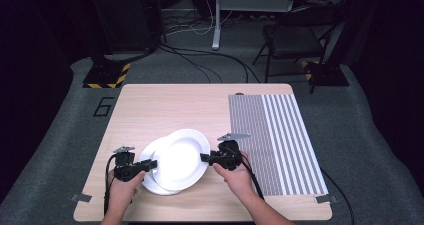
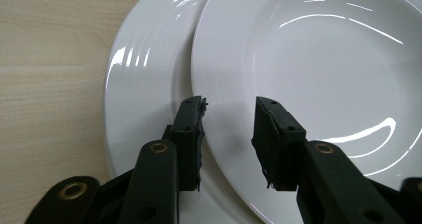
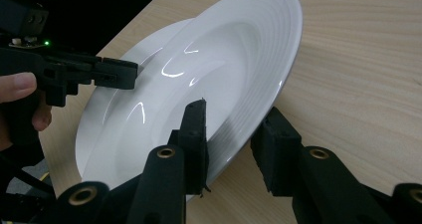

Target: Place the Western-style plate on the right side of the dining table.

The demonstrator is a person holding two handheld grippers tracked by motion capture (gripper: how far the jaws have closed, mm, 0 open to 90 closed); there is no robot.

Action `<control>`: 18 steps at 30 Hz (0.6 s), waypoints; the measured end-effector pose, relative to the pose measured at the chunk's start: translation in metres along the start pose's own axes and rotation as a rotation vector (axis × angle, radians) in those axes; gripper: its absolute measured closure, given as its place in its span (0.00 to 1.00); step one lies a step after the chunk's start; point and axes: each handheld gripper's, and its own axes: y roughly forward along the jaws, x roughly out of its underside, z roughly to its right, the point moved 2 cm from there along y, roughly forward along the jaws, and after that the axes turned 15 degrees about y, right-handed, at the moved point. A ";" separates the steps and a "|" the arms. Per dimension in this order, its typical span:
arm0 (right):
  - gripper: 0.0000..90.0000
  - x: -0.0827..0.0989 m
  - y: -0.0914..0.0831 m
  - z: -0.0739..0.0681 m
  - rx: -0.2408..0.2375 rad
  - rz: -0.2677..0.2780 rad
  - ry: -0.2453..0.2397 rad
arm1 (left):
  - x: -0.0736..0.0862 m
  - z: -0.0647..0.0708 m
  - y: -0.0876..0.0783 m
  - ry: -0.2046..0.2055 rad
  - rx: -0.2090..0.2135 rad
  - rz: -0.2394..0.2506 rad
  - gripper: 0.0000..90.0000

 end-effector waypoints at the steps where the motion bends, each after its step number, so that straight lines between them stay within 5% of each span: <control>1: 0.75 0.000 0.000 0.000 0.000 0.000 0.000 | 0.000 0.000 0.000 0.000 0.000 0.000 0.70; 18: 0.75 0.003 0.000 0.006 -0.022 0.011 0.036 | 0.000 0.002 0.001 -0.024 0.002 0.010 0.66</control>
